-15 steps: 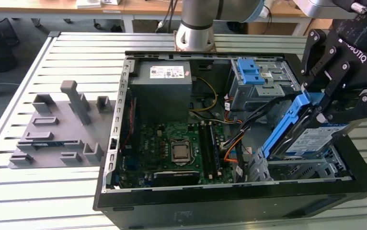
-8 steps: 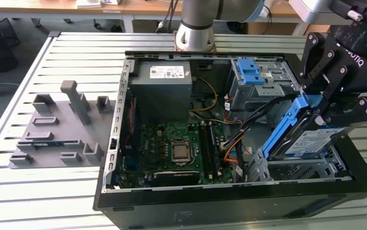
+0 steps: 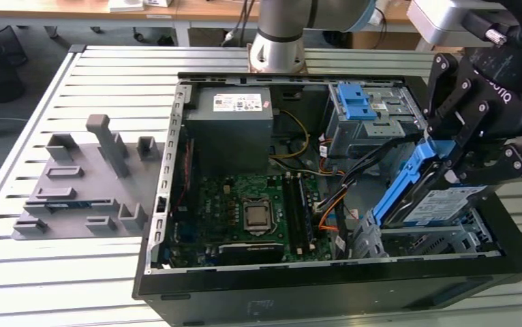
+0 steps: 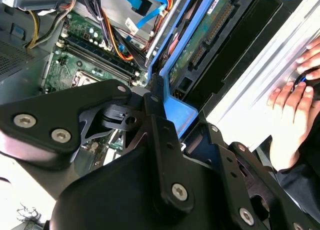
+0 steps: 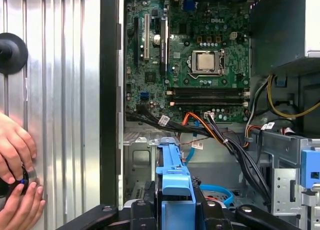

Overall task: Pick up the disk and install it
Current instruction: 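Insert the disk into the insertion slot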

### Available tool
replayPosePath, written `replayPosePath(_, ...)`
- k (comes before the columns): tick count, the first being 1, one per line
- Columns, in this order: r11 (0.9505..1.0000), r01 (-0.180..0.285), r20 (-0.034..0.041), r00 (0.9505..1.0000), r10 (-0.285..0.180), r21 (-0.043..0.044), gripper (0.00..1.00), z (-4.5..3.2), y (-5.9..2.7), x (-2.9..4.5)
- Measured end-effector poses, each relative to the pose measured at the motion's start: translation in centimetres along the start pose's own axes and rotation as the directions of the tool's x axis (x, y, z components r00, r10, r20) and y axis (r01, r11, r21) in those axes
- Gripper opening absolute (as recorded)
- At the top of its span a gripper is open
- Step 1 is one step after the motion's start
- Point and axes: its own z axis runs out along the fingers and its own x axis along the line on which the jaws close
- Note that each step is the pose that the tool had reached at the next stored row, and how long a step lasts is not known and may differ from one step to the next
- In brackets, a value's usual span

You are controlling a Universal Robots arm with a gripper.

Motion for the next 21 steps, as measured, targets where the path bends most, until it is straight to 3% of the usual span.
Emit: replayPosePath(21, 1.0, 0.0, 0.0, 1.0, 0.0, 0.0, 0.36, 1.82, 0.0, 0.07)
